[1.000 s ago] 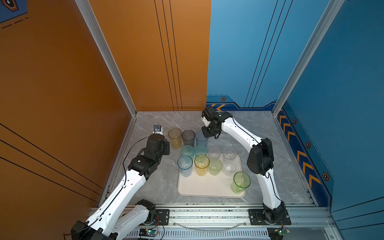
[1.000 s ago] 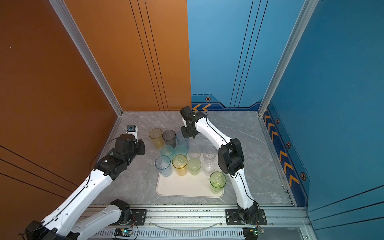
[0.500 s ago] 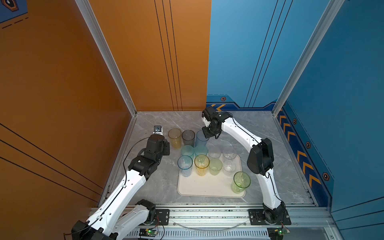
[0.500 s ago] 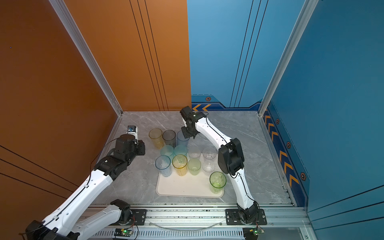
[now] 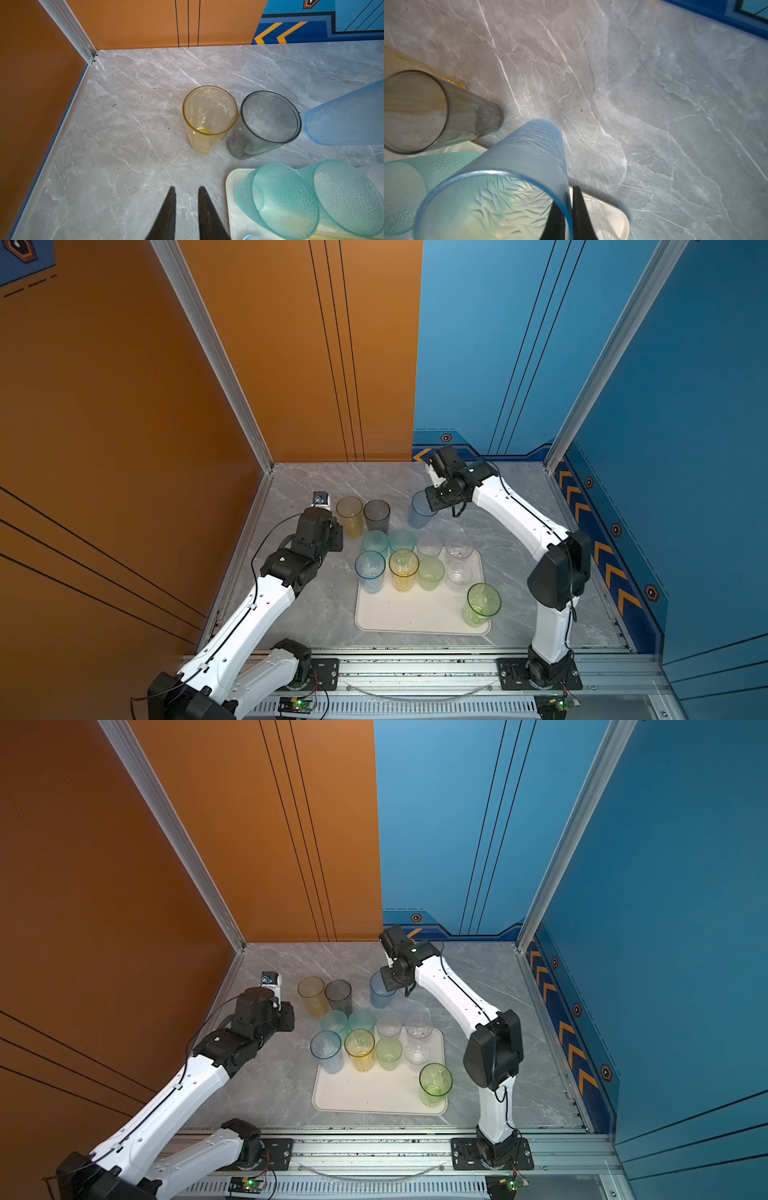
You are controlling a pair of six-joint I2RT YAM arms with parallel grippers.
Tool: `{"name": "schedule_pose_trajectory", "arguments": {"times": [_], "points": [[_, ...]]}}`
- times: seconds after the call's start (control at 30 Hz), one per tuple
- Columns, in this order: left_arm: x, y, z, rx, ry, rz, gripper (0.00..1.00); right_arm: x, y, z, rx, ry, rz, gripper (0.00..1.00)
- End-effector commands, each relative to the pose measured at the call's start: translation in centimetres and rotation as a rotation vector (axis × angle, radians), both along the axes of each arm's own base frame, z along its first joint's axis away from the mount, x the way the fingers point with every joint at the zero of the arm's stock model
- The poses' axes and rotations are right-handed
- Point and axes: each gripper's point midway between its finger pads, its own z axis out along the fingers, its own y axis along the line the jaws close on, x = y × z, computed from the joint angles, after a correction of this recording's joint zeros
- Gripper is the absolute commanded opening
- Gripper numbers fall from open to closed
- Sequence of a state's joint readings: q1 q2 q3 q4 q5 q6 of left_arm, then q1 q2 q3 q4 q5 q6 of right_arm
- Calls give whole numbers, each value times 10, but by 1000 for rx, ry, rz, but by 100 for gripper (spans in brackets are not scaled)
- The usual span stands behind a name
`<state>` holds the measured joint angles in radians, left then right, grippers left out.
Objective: Place the glasses into the tray
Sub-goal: 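Lift the blue glass with the right gripper and carry it over the tray, then lower the blue glass into the tray corner beside the pale green glass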
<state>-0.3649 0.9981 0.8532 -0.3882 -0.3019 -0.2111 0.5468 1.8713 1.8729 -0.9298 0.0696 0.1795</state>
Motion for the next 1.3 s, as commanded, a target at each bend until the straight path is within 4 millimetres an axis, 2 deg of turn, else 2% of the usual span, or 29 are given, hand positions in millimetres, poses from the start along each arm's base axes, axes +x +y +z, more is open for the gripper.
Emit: {"name": "schedule_pose_trajectory", "arguments": {"times": [0.0, 0.2, 0.37, 0.5, 0.57, 0.7, 0.77, 0.87, 1.03, 1.27], "points": [[2, -9, 9, -27, -12, -23, 22, -2, -20, 44, 46, -131, -26, 1], [4, -17, 14, -20, -12, -41, 22, -42, -48, 78, 90, -219, 8, 1], [4, -21, 21, -7, -18, -51, 23, -95, -58, 105, 171, -268, 95, 2], [2, -23, 29, 3, -27, -55, 23, -139, -58, 113, 200, -252, 185, 2], [1, -25, 33, 2, -35, -58, 23, -160, -57, 109, 179, -222, 236, 2], [0, -28, 41, -10, -51, -68, 24, -195, -51, 88, 74, -149, 339, 2], [-1, -30, 43, -11, -54, -74, 24, -220, -39, 75, 20, -116, 443, 2], [-1, -32, 45, -10, -56, -78, 24, -243, -24, 59, -1, -69, 544, 2], [0, -37, 48, -8, -54, -90, 24, -259, -12, 39, -30, -7, 599, 1], [0, -38, 48, -3, -56, -91, 24, -262, -3, 5, -137, 56, 608, 1]]}}
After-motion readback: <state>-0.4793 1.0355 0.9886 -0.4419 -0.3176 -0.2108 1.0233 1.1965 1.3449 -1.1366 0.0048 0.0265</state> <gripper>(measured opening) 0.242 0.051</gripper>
